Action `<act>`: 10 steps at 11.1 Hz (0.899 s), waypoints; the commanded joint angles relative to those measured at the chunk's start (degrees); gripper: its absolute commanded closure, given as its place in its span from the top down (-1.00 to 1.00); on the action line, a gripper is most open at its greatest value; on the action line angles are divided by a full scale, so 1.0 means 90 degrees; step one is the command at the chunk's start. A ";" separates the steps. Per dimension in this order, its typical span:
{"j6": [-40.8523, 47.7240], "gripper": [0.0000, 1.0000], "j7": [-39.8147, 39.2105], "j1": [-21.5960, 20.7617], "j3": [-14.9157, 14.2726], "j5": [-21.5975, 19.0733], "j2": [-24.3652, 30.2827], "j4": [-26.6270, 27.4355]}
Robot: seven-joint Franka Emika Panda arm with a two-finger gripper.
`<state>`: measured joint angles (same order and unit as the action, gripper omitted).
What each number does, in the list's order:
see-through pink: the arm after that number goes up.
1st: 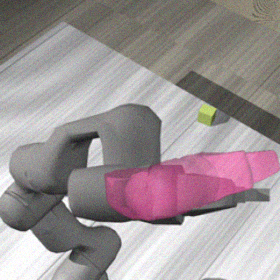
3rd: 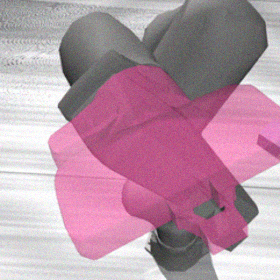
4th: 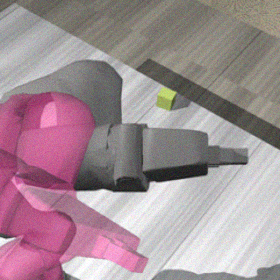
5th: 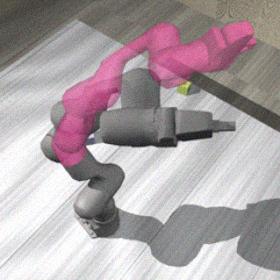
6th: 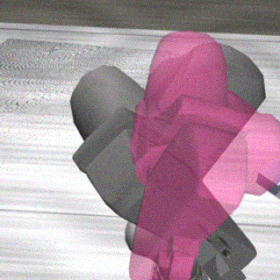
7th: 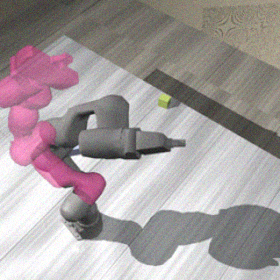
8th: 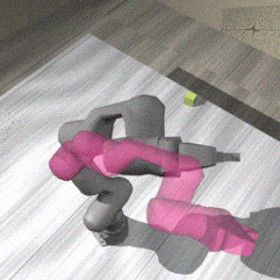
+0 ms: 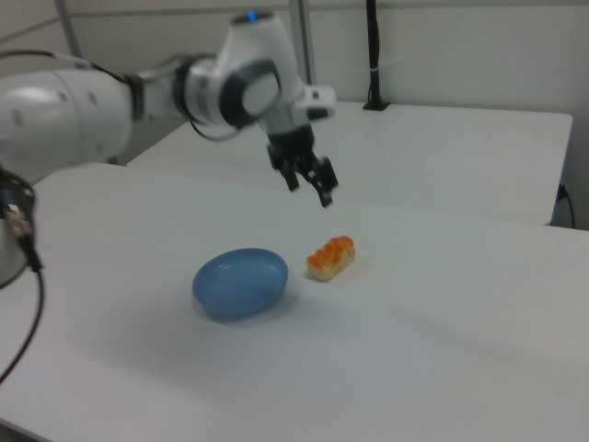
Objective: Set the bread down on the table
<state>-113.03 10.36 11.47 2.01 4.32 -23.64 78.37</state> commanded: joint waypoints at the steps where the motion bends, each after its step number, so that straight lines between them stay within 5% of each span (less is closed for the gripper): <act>1: 0.1422 1.00 0.0030 -0.0024 -0.0008 -0.0362 0.1441 0.0471; 5: 0.2227 1.00 -0.0019 -0.0305 -0.0057 -0.0577 0.2596 0.1193; 8: 0.2120 1.00 -0.1174 -0.1213 -0.0884 -0.0509 0.2676 0.1312; 10: 0.2003 1.00 -0.1581 -0.1225 -0.0926 -0.0490 0.2637 0.1273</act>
<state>-92.91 1.27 2.27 -3.98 0.02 -1.03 88.06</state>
